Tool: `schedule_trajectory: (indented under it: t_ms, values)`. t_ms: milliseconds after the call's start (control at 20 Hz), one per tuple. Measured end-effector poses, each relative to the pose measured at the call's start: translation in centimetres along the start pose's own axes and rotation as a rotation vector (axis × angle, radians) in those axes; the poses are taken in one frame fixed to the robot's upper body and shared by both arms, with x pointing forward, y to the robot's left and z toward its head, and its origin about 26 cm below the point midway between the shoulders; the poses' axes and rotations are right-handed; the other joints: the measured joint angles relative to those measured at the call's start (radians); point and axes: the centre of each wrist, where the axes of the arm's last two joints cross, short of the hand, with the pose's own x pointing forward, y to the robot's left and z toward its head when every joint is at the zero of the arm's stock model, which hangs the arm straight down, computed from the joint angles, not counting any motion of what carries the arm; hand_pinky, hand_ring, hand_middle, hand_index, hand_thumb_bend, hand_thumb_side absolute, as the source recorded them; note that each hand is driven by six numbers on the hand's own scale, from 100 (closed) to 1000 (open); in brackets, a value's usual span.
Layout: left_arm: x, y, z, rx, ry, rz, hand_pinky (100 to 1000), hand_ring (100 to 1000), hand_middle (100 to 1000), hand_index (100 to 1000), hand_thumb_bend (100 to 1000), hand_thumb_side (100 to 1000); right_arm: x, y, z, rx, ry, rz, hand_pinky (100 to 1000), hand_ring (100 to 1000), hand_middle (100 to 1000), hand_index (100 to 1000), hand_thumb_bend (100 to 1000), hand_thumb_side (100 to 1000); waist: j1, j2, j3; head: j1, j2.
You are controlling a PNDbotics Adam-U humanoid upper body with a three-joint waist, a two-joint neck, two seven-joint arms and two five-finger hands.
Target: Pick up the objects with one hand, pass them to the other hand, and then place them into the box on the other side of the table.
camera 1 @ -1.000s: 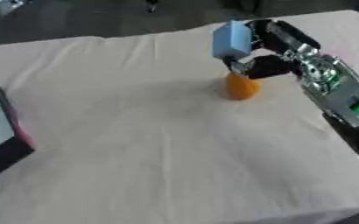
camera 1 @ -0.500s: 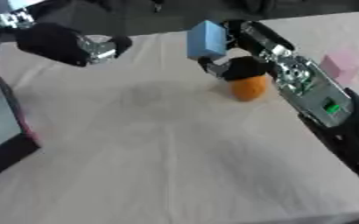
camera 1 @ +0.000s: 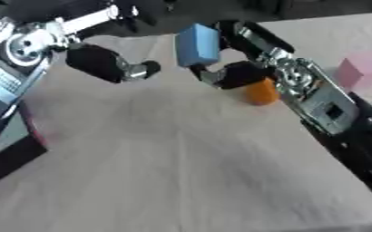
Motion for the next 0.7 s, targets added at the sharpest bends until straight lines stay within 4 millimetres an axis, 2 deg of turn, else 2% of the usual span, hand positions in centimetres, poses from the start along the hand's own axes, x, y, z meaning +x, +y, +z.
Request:
schedule_trajectory:
  t_ms: [250, 500, 700]
  values:
    - [0.5, -0.9, -1.0, 0.076, -0.008, -0.018, 954, 821, 849, 883, 474, 388, 0.6, 0.7, -0.5, 0.038, -0.027, 0.006, 801, 763, 476, 547, 100, 100, -0.006, 0.007, 0.003, 0.005, -0.013]
    - [0.8, -1.4, -1.4, 0.129, -0.033, -0.01, 956, 818, 830, 871, 647, 432, 0.8, 1.0, -0.7, 0.065, -0.035, 0.004, 801, 763, 476, 546, 100, 100, -0.008, 0.013, 0.006, 0.008, -0.017]
    - [1.7, -1.2, -1.2, 0.154, -0.074, -0.006, 959, 815, 823, 862, 661, 473, 0.8, 1.1, -0.7, 0.081, -0.031, 0.008, 800, 763, 475, 546, 100, 100, -0.008, 0.016, 0.008, 0.008, -0.018]
